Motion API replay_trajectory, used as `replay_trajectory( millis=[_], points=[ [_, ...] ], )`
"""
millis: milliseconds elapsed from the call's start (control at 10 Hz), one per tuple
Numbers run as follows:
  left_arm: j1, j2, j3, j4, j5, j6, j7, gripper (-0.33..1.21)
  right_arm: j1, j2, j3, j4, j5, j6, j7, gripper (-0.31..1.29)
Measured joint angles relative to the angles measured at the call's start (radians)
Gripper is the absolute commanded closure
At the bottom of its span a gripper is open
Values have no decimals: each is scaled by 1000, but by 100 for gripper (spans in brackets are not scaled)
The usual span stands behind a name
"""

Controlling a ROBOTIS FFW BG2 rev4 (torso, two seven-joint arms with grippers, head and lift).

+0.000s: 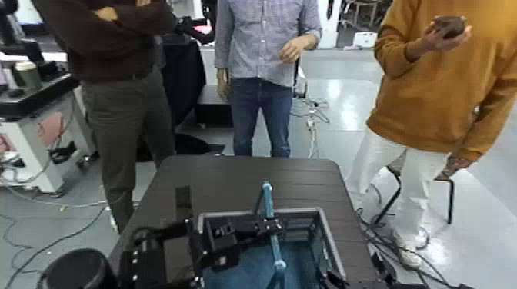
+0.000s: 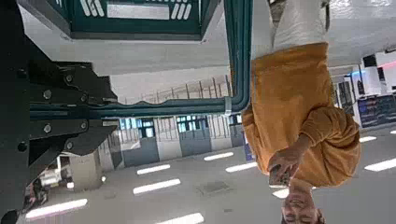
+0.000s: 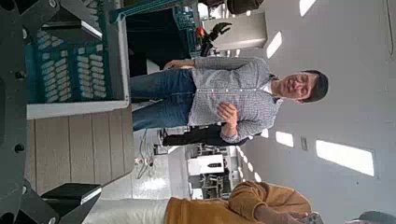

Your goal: Grasp the handle of the crate.

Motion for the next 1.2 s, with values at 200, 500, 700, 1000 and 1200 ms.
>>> replay_trajectory(
  millis=[200,500,700,1000,1200],
  points=[
    [51,-17,20,-26,50,31,21,119,0,-1,0,1,0,-1,0,16],
    [101,-34,25,-53,122,34,43,119,0,1,-1,3,5,-3,0,15],
    [109,-42,21,-52,140,30,42,119,-2,2,-1,2,8,1,1,16],
    [110,-45,18,-45,148,25,36,119,-3,3,2,-1,8,15,0,15],
    [112,-51,16,-38,151,21,31,119,-3,5,2,-2,8,25,1,15]
  ],
)
